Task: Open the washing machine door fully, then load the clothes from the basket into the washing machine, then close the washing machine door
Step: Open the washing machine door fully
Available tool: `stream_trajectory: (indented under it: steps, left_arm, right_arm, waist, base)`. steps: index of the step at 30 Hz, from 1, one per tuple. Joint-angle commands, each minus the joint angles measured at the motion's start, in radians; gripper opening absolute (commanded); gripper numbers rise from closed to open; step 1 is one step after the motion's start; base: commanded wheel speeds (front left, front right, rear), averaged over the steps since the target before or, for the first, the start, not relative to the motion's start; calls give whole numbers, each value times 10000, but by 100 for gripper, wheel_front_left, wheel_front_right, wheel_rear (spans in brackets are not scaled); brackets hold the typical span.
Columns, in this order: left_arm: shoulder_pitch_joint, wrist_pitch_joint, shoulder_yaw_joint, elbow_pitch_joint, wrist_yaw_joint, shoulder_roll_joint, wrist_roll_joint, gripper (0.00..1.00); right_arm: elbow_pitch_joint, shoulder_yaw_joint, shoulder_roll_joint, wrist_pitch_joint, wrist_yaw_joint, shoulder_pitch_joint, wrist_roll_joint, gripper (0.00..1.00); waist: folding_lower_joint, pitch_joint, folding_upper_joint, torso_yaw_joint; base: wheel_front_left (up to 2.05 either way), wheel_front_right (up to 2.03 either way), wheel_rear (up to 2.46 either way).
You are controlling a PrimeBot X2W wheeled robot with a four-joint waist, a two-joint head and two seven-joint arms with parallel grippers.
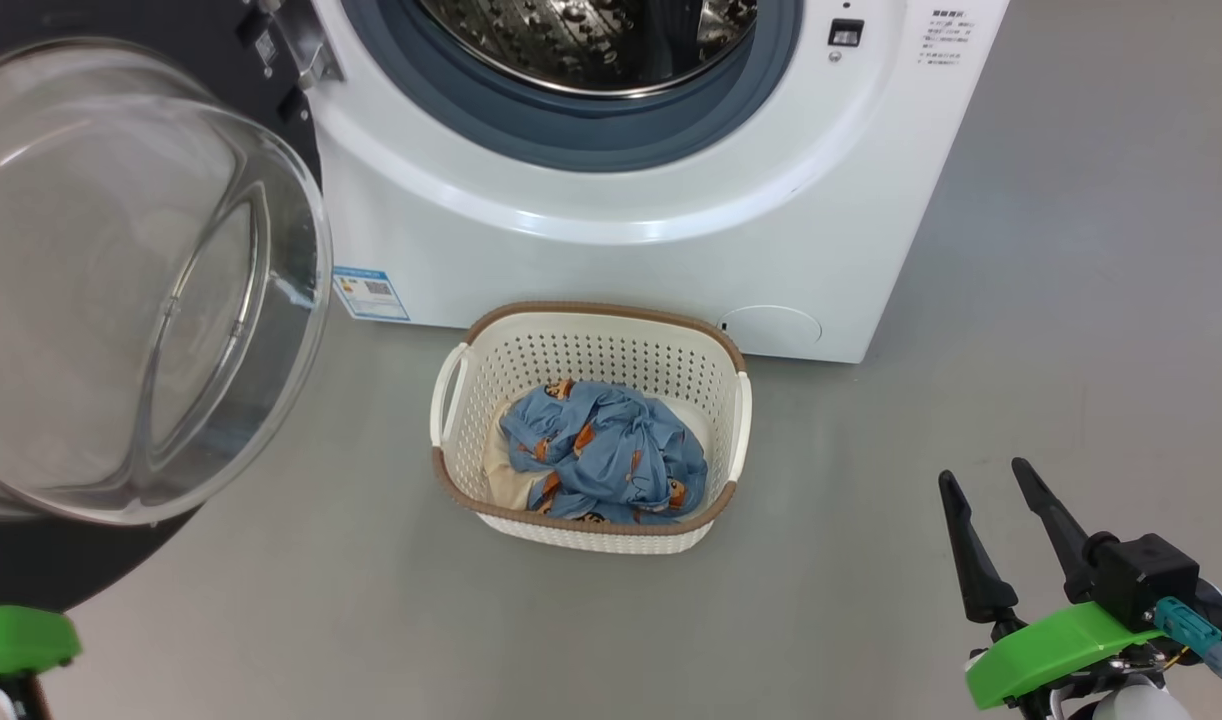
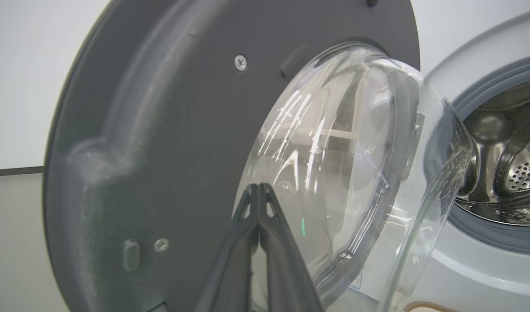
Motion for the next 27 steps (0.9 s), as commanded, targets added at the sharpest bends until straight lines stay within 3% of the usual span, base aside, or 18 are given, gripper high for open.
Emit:
stream_trajectory:
  steps: [1,4,7,9,11,13,27]
  left_arm:
    - [161,-51,164,-519,-105,194,230,0]
    - [552,-51,-238,-1366,-198,-235,607,0]
    - [903,-51,-674,-1905,-186,-445,728,23]
    - [1051,-51,-862,-2054,-177,-483,773,27]
    - [1364,-51,-1259,-2306,-164,-528,821,47]
    - [1609,-51,-1661,-2476,-127,-550,851,99]
    - [2985,-51,-3306,-2764,203,-567,660,100]
  right_arm:
    - [-172,243,13,-84,16,-206,28,100]
    - [-122,279,60,-111,16,-179,-11,100]
    - [-55,275,99,-131,16,-149,-8,100]
    - [-33,289,117,-136,16,-139,-3,100]
    - [-1,290,157,-146,16,-107,-2,100]
    - [31,274,191,-154,16,-69,-2,100]
    - [-401,382,400,-176,16,260,-41,100]
  waist:
    - [0,-108,-1,-32]
    - [0,-270,-1,-125]
    - [0,-421,-1,-234]
    - [0,-468,-1,-285]
    - [0,-563,-1,-384]
    - [0,-654,-1,-492]
    - [0,-1186,-1,-1528]
  base:
    - [0,0,0]
    - [0,0,0]
    - [0,0,0]
    - [0,0,0]
    - [0,0,0]
    - [0,0,0]
    - [0,0,0]
